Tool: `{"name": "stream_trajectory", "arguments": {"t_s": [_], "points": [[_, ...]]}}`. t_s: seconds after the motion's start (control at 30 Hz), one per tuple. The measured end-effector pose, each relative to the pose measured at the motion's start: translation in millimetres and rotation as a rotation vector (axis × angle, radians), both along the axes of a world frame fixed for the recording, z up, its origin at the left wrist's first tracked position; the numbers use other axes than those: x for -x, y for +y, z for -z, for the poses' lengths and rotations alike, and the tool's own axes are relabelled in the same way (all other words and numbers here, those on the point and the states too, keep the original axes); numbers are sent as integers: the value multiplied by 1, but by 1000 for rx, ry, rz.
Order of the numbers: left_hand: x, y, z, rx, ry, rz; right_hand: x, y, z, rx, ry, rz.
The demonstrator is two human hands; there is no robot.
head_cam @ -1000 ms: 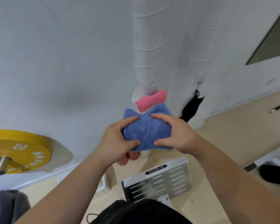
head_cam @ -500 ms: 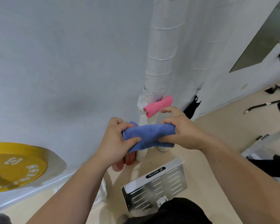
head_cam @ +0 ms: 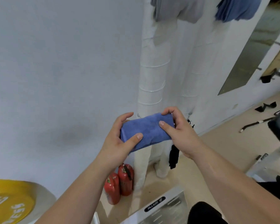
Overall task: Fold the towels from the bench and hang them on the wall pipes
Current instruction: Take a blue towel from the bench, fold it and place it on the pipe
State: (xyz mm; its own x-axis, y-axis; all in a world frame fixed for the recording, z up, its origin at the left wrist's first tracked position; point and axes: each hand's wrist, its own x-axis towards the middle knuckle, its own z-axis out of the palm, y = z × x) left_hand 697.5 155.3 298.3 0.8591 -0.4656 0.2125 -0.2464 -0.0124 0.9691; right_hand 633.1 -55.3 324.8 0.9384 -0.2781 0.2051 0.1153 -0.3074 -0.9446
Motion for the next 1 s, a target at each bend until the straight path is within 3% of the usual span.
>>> {"name": "stream_trajectory", "arguments": {"t_s": [0.2, 0.37, 0.63, 1.0], "points": [[-15, -50, -36, -65, -293, -99, -23, -48, -25, 54, -143, -31], [-21, -113, -78, -21, -334, -211, -44, -116, -63, -35, -238, -155], [-16, -221, -153, -40, -465, -404, -79, -226, -130, 36, -376, -274], [-28, -232, -306, -121, -729, -551, -117, -240, -276, 77, -666, -374]]}}
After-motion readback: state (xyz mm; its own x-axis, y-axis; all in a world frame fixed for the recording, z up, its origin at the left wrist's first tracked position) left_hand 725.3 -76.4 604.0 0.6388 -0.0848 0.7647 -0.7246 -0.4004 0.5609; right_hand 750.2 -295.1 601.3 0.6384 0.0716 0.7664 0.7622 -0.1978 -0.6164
